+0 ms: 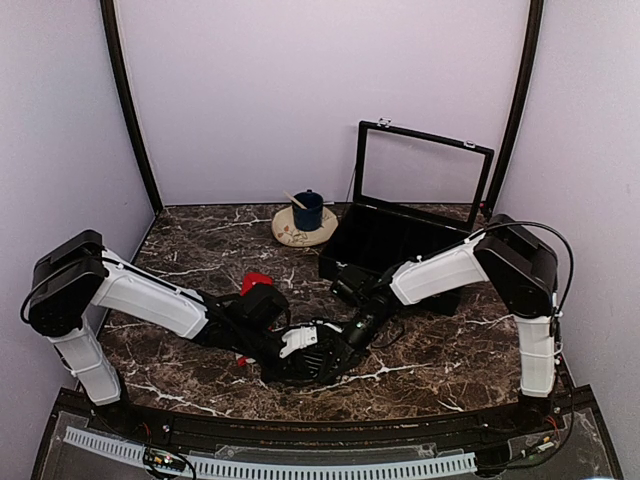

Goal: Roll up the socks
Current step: Roll the sock at the center of the board.

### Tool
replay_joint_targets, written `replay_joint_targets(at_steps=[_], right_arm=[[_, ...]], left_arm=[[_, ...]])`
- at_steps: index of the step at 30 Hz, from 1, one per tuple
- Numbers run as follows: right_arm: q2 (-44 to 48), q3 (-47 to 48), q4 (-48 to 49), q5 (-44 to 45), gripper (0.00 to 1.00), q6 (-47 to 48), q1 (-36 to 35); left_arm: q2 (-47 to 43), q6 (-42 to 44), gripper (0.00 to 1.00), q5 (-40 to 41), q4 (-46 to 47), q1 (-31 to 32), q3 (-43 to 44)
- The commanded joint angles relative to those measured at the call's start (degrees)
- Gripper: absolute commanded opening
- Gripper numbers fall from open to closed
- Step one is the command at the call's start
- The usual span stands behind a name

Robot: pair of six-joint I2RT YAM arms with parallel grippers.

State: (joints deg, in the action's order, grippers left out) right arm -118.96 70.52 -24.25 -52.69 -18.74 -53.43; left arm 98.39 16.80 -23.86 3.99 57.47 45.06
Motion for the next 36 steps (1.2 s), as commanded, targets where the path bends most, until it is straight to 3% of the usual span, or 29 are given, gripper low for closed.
replay_joint_targets(at_steps=[1,4,10,17,24,36], right_arm=[[2.63,-1.37,0.22,0.97,0.00,0.28,1.15],[3.29,-1.70,-0.40,2.56,0.00,0.57,1.63],[4.56,-1.81,-2.49,7.89,0.20,1.42,2.06],[7.30,-4.07,0.43,10.07,0.34,-0.98,3.16],[10.09,-9.30,4.46,12.66,0.36,-3.48,4.68],[18.36,-16.28,12.42,22.01,0.35,-3.91,5.25]], left_arm=[[0.59,0.85,0.05,-3.82,-4.24,0.45,2.31],[1.36,0.78,0.04,-5.32,-6.43,0.45,3.51],[3.66,0.85,0.01,-7.75,-12.45,0.45,6.91],[4.72,-0.30,0.00,-8.62,-15.13,0.36,8.37],[5.56,-2.43,0.00,-11.17,-16.69,-1.42,9.28],[9.98,-7.66,0.00,-23.93,-21.51,-9.83,13.30]])
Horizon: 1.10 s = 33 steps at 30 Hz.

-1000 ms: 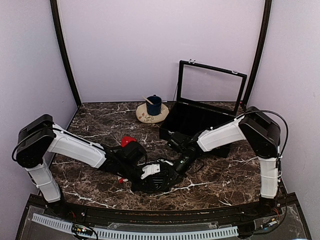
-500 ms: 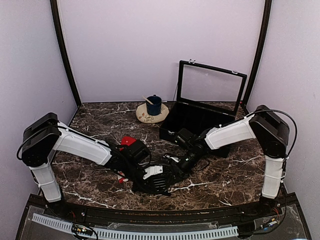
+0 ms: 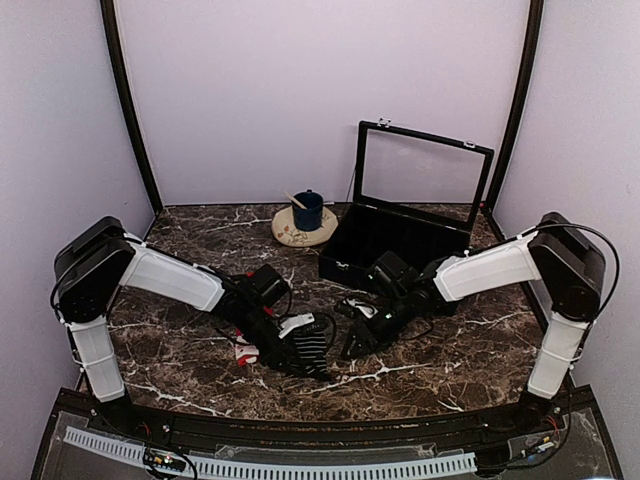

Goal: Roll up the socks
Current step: Roll the sock at the center of the board.

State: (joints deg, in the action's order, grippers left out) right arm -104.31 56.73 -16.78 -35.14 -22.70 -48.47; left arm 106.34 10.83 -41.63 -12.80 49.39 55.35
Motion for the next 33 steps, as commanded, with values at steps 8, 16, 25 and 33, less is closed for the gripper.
replay_joint_targets(at_steps=[8,16,25,33], right_arm=[[11.00,-7.83,7.88,15.45,0.35,4.03,-2.45],[16.25,-8.83,7.34,31.88,0.35,13.20,-13.18],[15.76,-6.69,8.30,39.26,0.35,23.41,-20.72],[9.93,-1.04,8.63,42.26,0.36,30.47,-25.63]], left_arm=[[8.96,-0.31,0.00,-12.74,-13.26,-3.85,9.16],[12.17,-1.25,0.00,-18.03,-16.99,-6.93,11.66],[15.79,-1.66,0.00,-21.46,-19.92,-8.77,13.91],[16.63,-1.31,0.00,-22.17,-21.77,-9.95,14.12]])
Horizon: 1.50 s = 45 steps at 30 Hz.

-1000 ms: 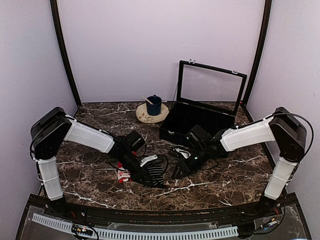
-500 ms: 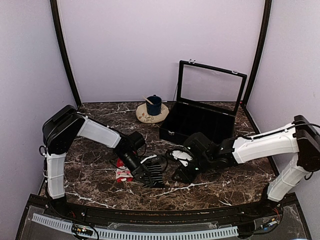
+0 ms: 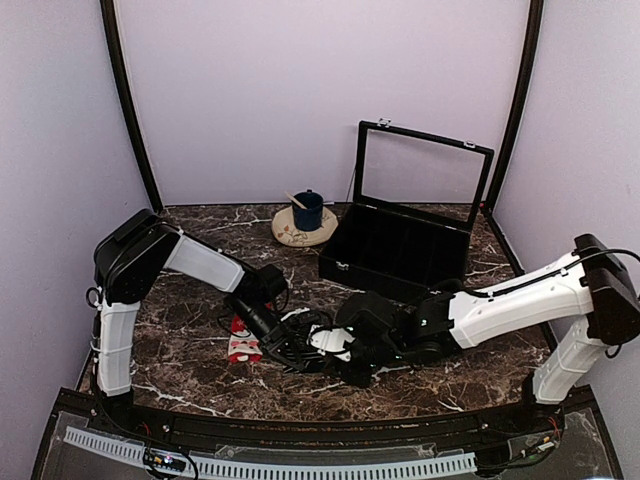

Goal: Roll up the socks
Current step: Roll the sock at the center of the board.

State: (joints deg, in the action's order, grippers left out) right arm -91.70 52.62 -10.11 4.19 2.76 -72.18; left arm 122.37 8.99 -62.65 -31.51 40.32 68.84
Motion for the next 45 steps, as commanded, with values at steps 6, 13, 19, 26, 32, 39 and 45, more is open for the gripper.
replay_joint_targets(at_steps=[6,13,19,26,32,39,45], right_arm=[[-6.46,6.50,1.75,3.72,0.36,9.07,-4.09],[-7.75,7.28,2.39,2.43,0.36,12.11,-4.59],[-10.36,9.21,1.78,2.42,0.36,14.84,-4.55],[-12.76,10.02,2.09,3.06,0.36,16.55,-4.38],[-14.22,9.96,2.58,2.49,0.35,16.97,-3.43],[-14.59,10.08,3.04,2.53,0.36,18.09,-2.25],[-14.18,9.85,2.73,2.33,0.36,19.16,-1.52]], left_arm=[[0.68,0.49,0.00,-1.22,-3.24,-1.62,0.33],[1.50,0.69,0.00,-2.48,-3.95,-2.34,1.01],[1.83,1.09,0.00,-3.58,-4.28,-2.54,0.89],[2.07,1.29,0.00,-4.05,-4.57,-2.61,0.57],[2.35,1.55,0.00,-4.46,-4.82,-2.70,0.26],[2.83,1.57,0.00,-4.69,-5.06,-2.82,0.33],[3.46,1.72,0.00,-4.80,-5.31,-2.79,0.42]])
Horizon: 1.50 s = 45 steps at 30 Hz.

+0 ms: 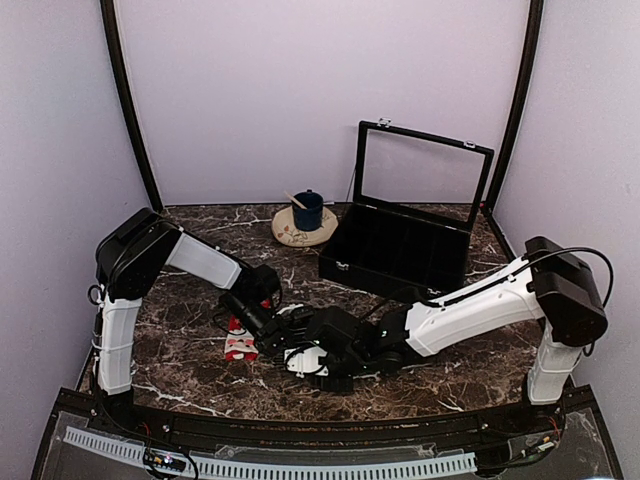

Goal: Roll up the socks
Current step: Roll the sock at the center of the board.

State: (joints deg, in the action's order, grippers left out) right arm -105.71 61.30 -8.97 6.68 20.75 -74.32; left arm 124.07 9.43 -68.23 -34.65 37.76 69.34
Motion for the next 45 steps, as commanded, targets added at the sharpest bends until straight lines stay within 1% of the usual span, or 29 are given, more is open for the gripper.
replay_joint_targets(at_steps=[1,22,30,41,45], right_arm=[[-0.14,1.08,1.61,-0.19,0.36,1.38,0.74],[0.86,3.68,1.29,-1.36,0.39,3.29,0.86],[-0.64,3.50,0.75,-0.53,0.39,3.26,1.01],[-2.71,3.17,1.14,-1.07,0.39,2.76,3.35],[-2.97,3.09,0.60,-2.29,0.37,2.50,4.08]], left_arm=[[1.85,1.29,0.00,0.73,-2.21,-0.23,-0.09],[3.22,1.55,0.00,0.90,-2.97,-0.14,0.09],[3.47,1.90,0.00,0.53,-3.09,0.19,-0.27],[3.74,2.08,0.00,0.89,-3.20,0.61,-0.44],[3.70,2.08,0.00,1.55,-3.48,0.58,-0.10]])
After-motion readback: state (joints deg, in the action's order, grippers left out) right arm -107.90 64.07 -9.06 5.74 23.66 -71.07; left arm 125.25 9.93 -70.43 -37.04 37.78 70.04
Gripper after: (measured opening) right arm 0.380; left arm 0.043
